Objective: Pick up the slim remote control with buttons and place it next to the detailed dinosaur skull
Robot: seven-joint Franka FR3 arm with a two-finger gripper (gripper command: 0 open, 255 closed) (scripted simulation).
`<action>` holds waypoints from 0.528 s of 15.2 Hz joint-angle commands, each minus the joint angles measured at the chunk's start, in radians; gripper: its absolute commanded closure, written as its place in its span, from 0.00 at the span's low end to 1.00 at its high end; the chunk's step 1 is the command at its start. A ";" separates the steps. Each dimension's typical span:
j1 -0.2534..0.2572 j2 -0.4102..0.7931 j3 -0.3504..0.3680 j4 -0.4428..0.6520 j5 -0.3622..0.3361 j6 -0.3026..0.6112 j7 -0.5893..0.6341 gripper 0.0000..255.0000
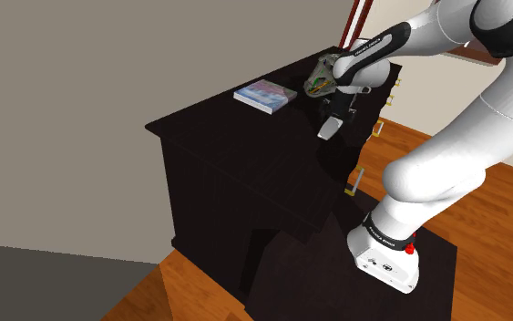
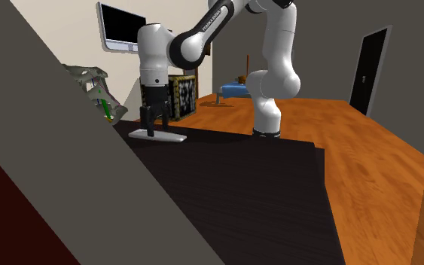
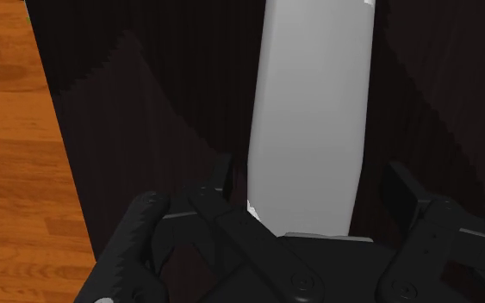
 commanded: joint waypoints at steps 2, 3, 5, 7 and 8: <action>0.000 0.000 0.000 0.000 0.000 0.000 0.000 0.00; 0.000 0.000 0.000 0.000 0.000 0.000 0.000 0.00; 0.000 -0.024 0.001 0.013 -0.003 -0.037 0.002 0.00; -0.001 -0.066 0.003 0.044 -0.008 -0.110 0.006 0.00; -0.001 -0.081 0.004 0.057 -0.009 -0.138 0.008 0.00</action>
